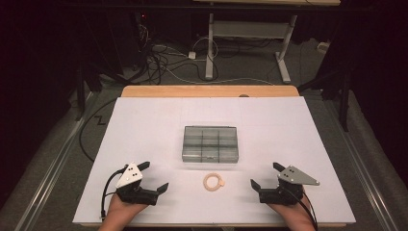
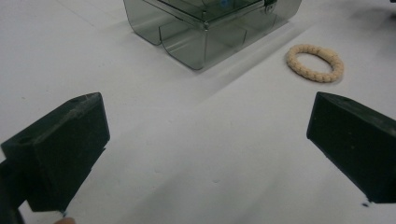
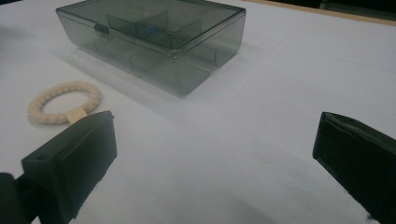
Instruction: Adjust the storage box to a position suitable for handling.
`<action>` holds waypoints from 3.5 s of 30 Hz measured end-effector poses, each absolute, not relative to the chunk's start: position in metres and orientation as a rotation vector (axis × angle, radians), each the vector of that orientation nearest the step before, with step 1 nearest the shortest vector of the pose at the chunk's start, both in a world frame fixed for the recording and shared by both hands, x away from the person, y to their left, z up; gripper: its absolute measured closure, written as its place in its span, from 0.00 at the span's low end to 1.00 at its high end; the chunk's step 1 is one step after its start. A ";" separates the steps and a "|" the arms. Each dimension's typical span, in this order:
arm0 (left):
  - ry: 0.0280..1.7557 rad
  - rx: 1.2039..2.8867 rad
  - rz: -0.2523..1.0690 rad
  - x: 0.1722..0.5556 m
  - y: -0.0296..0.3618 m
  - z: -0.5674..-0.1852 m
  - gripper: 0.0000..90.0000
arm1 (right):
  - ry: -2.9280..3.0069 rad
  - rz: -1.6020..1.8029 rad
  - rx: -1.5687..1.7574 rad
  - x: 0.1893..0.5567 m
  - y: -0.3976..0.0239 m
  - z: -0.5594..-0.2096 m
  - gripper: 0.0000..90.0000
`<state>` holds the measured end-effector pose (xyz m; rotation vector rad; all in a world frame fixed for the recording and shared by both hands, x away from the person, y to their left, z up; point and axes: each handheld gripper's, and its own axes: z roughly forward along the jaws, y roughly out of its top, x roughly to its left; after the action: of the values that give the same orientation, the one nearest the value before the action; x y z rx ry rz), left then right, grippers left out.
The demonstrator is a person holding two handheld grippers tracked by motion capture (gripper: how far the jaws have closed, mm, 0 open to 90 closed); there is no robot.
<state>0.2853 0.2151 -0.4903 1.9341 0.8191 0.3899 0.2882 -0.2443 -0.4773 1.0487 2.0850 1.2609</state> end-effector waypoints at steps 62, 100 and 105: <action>0.809 1.934 0.372 0.286 0.216 -0.490 0.00 | 2.516 1.140 0.917 0.331 -0.132 -0.485 0.81; 0.811 1.927 0.364 0.286 0.217 -0.490 0.00 | 2.386 1.181 0.973 0.308 -0.192 -0.462 0.98; 0.810 1.925 0.363 0.286 0.217 -0.491 0.00 | 2.357 1.178 1.028 0.302 -0.214 -0.465 0.98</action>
<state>0.2862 0.2171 -0.4905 1.9247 0.8099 0.3627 0.3019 -0.2138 -0.4648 1.0276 2.3571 1.1781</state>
